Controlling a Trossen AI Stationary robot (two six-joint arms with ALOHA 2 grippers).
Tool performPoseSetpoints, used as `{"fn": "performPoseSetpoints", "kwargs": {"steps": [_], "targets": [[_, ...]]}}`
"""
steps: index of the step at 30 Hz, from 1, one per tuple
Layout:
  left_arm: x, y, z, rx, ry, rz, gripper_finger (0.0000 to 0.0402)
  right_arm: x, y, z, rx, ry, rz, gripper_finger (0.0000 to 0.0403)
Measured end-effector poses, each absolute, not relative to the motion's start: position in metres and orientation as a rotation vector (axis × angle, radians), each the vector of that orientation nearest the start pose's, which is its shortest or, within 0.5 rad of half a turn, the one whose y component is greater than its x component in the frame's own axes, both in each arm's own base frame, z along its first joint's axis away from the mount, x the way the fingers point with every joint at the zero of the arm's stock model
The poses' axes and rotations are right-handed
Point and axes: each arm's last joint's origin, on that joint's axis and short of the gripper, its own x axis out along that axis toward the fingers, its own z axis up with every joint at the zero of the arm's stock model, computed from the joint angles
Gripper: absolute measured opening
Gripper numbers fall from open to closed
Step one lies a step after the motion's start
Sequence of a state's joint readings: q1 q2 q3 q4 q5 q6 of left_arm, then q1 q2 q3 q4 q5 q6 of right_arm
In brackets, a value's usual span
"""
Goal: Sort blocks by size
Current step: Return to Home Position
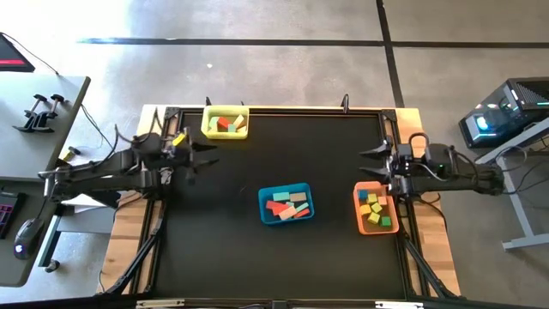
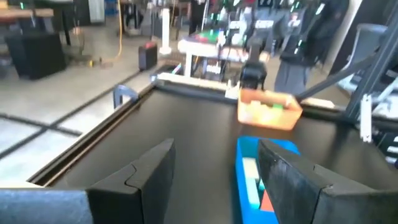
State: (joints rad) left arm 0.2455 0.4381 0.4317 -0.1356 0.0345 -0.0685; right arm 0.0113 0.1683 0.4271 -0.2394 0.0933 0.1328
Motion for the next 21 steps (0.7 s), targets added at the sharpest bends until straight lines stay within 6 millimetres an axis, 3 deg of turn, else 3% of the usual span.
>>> {"fn": "performPoseSetpoints", "kwargs": {"steps": [7, 12, 17, 21], "targets": [[0.096, 0.02, 0.226, -0.107, 0.044, 0.18, 0.0212, 0.079, 0.0, 0.262, 0.157, -0.016, -0.03, 0.0236], [0.086, 0.012, 0.206, -0.127, -0.024, 0.075, 0.0211, 0.094, 0.002, 0.23, 0.184, -0.052, 0.051, 0.0236], [0.087, 0.007, 0.202, -0.089, -0.038, 0.015, 0.0211, 0.1, 0.003, 0.21, 0.164, -0.095, 0.076, 0.0236], [0.088, 0.004, 0.202, -0.083, -0.091, -0.032, 0.0211, 0.093, 0.003, 0.215, 0.113, -0.151, 0.077, 0.0236]]}}
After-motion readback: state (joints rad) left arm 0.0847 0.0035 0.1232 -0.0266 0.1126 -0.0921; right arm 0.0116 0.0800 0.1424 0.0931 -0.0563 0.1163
